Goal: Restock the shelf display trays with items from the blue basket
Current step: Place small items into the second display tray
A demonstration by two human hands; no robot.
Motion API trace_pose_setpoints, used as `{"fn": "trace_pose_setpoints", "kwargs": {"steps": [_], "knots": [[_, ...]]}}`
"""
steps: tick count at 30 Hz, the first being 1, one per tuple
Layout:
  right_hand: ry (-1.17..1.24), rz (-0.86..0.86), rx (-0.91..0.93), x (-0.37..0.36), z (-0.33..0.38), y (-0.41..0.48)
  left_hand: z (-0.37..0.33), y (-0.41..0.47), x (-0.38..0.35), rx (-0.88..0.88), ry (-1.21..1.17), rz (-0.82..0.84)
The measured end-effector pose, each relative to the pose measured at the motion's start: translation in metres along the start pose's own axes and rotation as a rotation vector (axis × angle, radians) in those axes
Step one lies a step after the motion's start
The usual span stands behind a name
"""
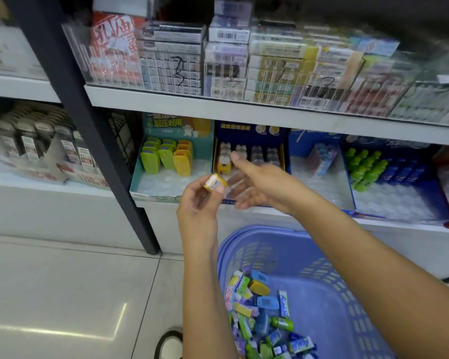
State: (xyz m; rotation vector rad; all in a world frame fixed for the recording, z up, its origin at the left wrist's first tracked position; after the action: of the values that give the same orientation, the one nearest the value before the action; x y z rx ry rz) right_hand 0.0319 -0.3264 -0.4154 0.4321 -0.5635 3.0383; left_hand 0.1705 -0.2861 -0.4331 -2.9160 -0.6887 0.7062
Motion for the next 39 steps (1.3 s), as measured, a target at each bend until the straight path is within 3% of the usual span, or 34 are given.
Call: {"fn": "trace_pose_setpoints", "kwargs": {"steps": [3, 6, 8, 12, 16, 26, 31, 35, 39], "knots": [[0.094, 0.166, -0.123, -0.01, -0.009, -0.013, -0.015, -0.005, -0.019, -0.129, 0.069, 0.178], [0.262, 0.132, -0.144, 0.0, 0.002, -0.006, -0.017, -0.009, -0.03, -0.157, 0.093, 0.264], [0.249, 0.038, -0.064, 0.014, 0.013, 0.005, -0.011, -0.009, -0.034, -0.196, 0.228, 0.257], [-0.342, -0.376, 0.311, 0.058, 0.045, 0.023, 0.002, -0.014, -0.053, -0.476, 0.806, 0.292], [-0.62, -0.388, 0.56, 0.048, 0.06, 0.032, 0.038, -0.017, -0.062, -0.466, 1.141, 0.411], [-0.704, -0.324, 0.665, 0.031, 0.046, 0.05, 0.039, -0.013, -0.06, -0.476, 1.124, 0.405], [-0.878, -0.396, 0.722, 0.03, 0.052, 0.049, 0.041, -0.013, -0.059, -0.468, 1.122, 0.405], [-1.078, -0.3, 0.685, 0.022, 0.061, 0.053, 0.039, -0.013, -0.061, -0.46, 1.124, 0.435], [-1.09, -0.259, 0.664, 0.026, 0.056, 0.028, 0.009, -0.026, -0.051, -0.532, 0.925, 0.278]]}}
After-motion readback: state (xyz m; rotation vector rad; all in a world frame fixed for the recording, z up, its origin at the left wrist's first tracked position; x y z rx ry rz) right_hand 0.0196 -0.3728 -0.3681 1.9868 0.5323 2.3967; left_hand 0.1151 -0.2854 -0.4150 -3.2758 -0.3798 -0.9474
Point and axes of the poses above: each hand's wrist, its own y-axis towards the middle knuckle, its own x-axis out of the back of the hand, z = x × y, the point moved 10 cm from there along y, towards the middle knuckle, and after that the axes turned 11 degrees about -z, right-handed, at the moved point
